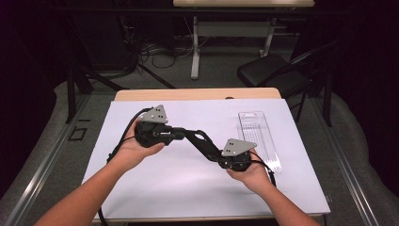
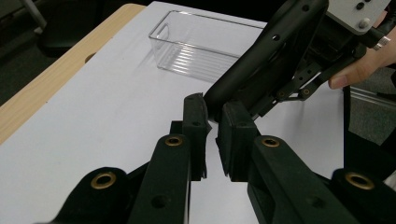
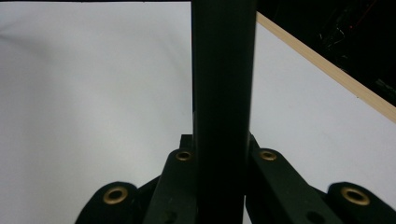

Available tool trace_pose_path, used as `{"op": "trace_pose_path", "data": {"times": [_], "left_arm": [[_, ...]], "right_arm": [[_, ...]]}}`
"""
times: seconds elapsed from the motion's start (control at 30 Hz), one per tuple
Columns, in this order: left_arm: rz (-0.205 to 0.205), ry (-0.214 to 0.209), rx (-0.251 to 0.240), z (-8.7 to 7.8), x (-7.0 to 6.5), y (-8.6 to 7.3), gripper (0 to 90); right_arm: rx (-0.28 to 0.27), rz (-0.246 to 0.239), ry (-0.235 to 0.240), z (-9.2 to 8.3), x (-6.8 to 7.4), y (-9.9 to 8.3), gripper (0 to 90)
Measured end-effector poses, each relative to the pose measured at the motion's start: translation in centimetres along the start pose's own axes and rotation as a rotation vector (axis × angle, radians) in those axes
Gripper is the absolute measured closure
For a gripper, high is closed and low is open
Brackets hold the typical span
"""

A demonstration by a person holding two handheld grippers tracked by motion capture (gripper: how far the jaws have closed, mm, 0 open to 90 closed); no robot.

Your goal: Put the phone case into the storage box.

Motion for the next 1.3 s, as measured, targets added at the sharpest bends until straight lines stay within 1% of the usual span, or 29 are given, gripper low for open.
{"op": "trace_pose_path", "data": {"times": [0.17, 0.27, 0.53, 0.57, 0.6, 0.7, 0.77, 0.87, 1.0, 1.07, 1.1, 1.17, 1.23, 1.3], "left_arm": [[-0.011, -0.004, 0.006, 0.02, 0.0, -0.04, 82.5], [-0.029, -0.008, 0.005, 0.0, 0.02, 0.03, 82.6], [-0.029, -0.008, 0.005, 0.0, 0.02, 0.03, 82.7], [-0.052, -0.005, 0.007, 0.09, -0.18, 0.23, 82.7], [-0.052, -0.003, 0.008, 0.09, -0.21, 0.24, 82.7], [-0.061, 0.001, 0.012, 0.08, -0.23, 0.3, 82.7], [-0.066, -0.003, 0.017, 0.13, -0.28, 0.33, 82.7], [-0.068, 0.004, 0.021, 0.25, -0.27, 0.37, 82.8], [-0.091, 0.008, 0.035, 0.44, -0.1, 0.33, 82.8], [-0.094, 0.01, 0.043, 0.55, 0.02, 0.31, 82.8], [-0.105, 0.009, 0.047, 0.61, 0.02, 0.29, 82.8], [-0.11, 0.014, 0.059, 0.71, 0.12, 0.25, 82.9], [-0.127, 0.015, 0.069, 0.84, 0.19, 0.21, 82.8], [-0.135, 0.021, 0.081, 0.96, 0.32, 0.17, 82.9]], "right_arm": [[0.002, 0.003, 0.003, 0.09, 0.05, -0.02, 85.5], [-0.001, 0.004, 0.005, 0.13, 0.11, 0.03, 85.1], [-0.001, 0.004, 0.003, 0.14, 0.1, 0.03, 84.2], [-0.001, 0.004, 0.003, 0.14, 0.1, 0.03, 84.2], [0.0, 0.01, 0.005, 0.11, 0.11, 0.04, 82.7], [0.0, 0.013, 0.006, 0.12, 0.11, 0.03, 81.9], [-0.002, 0.016, 0.008, 0.15, 0.13, 0.06, 80.1], [-0.006, 0.022, 0.002, 0.17, 0.09, 0.11, 76.5], [-0.013, 0.034, 0.001, 0.11, 0.09, 0.23, 70.7], [-0.016, 0.038, 0.002, 0.09, 0.14, 0.28, 68.2], [-0.016, 0.038, 0.0, 0.09, 0.15, 0.3, 66.8], [-0.02, 0.039, -0.002, 0.05, 0.18, 0.36, 64.7], [-0.027, 0.043, -0.003, 0.0, 0.19, 0.45, 61.8], [-0.034, 0.047, -0.008, -0.08, 0.09, 0.54, 59.3]]}}
Point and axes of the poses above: each handheld gripper's, and its own axes: z roughly forward along the jaws, y roughly out of its top, x roughly to its left, the point moved 9 cm from there along z, roughly forward along the jaws, and after that the axes turned 13 degrees about x, right-handed, at the moved point
